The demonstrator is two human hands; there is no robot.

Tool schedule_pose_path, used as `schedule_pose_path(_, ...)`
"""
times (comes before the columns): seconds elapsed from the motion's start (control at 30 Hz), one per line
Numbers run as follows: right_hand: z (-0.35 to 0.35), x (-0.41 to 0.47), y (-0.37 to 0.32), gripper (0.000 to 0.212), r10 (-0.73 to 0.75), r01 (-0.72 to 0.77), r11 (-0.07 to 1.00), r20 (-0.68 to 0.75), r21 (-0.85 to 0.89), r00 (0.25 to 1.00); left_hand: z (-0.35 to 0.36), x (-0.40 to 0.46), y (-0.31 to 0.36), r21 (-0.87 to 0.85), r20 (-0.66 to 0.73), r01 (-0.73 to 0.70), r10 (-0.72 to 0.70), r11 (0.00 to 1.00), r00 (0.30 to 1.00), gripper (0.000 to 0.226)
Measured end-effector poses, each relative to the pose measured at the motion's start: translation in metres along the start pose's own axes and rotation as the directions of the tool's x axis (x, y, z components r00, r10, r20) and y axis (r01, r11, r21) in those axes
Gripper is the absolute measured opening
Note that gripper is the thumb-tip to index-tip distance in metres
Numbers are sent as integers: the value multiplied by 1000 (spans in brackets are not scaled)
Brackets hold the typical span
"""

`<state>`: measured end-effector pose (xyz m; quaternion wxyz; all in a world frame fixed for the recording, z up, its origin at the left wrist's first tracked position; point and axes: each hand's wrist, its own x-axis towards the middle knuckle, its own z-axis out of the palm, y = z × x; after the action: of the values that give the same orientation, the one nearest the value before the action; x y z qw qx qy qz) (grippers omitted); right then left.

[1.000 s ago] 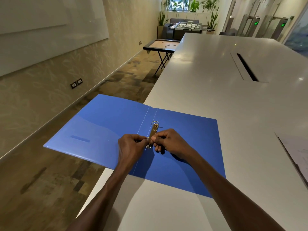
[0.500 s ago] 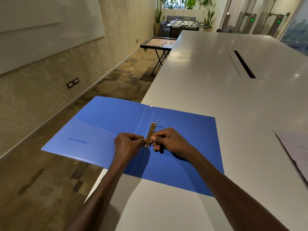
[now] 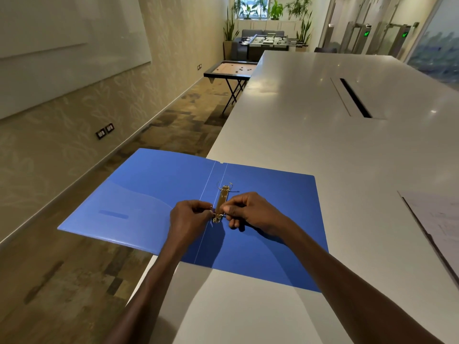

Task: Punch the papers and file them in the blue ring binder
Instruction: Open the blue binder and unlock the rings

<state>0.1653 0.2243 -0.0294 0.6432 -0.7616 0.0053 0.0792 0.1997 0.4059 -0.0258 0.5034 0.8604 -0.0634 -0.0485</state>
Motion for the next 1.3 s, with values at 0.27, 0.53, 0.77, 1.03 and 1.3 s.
schedule_pose_path(0.27, -13, -21, -6, 19, 44, -47, 999, -100, -26, 994, -12, 7, 15, 172, 22, -95, 93, 981, 995, 30)
schedule_pose_path(0.53, -33, -49, -6, 15, -100, -2, 968, -390, -253, 915, 6, -3, 46, 155, -21, -229, 235, 961, 972, 30)
schedule_pose_path(0.77, -71, -87, 3, 10, -199, -19, 931, -553, -364, 809, 53, -26, 77, 83, 76, -273, 267, 958, 961, 30)
schedule_pose_path(1.03, -136, -148, 13, 10, -177, -120, 928, -700, -353, 692, 128, -59, 123, -2, 239, -250, 243, 968, 940, 31)
schedule_pose_path(1.3, -221, -224, 29, 19, -127, -340, 868, -825, -361, 551, 222, -91, 175, -111, 420, -108, 145, 988, 896, 14)
